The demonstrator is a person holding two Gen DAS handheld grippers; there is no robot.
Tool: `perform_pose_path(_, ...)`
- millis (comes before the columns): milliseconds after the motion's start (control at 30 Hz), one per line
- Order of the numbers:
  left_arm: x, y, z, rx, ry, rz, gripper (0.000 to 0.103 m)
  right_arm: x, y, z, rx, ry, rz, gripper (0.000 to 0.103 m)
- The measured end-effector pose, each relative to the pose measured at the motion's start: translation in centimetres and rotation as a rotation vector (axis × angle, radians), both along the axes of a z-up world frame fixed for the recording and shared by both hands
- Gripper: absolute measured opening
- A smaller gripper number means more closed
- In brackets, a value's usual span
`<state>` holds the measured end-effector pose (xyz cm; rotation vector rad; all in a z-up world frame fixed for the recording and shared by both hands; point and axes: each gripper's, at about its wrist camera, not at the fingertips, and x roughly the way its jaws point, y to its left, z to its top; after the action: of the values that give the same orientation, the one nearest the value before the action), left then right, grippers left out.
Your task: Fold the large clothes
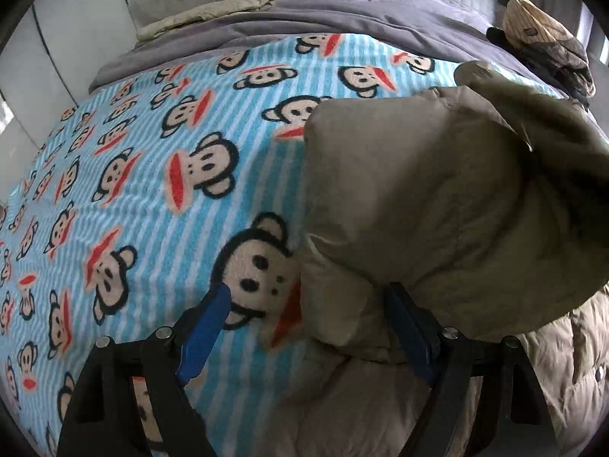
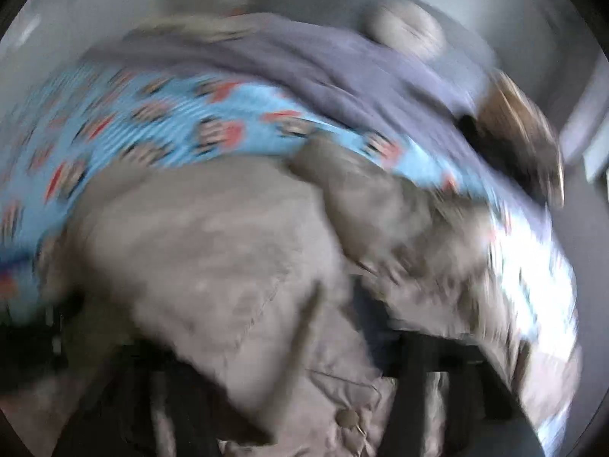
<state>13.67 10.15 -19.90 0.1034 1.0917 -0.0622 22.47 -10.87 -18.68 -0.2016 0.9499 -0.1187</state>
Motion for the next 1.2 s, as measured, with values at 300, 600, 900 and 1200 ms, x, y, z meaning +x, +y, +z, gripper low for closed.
perform_pose_path(300,7.1,5.0,2.4,-0.478,0.089,0.039,0.084,-2.7,-13.9,-4.1,0.707,0.107,-0.384,0.016)
perform_pose_path(600,11.4,2.4,1.1,-0.582,0.085,-0.033,0.015,-3.3,-14.0,-5.6,0.801,0.086,-0.388,0.015)
perform_pose_path(900,11.2,-0.7,-0.7,-0.031,-0.039,-0.093,0.003,-3.9,-13.5,-5.8,0.73,0.051,-0.357,0.014)
perform_pose_path(1200,6.5,3.6,5.1,-0.161,-0.06,-0.029,0.003,-6.8,-16.1,-2.8,0.709,0.089,-0.416,0.055)
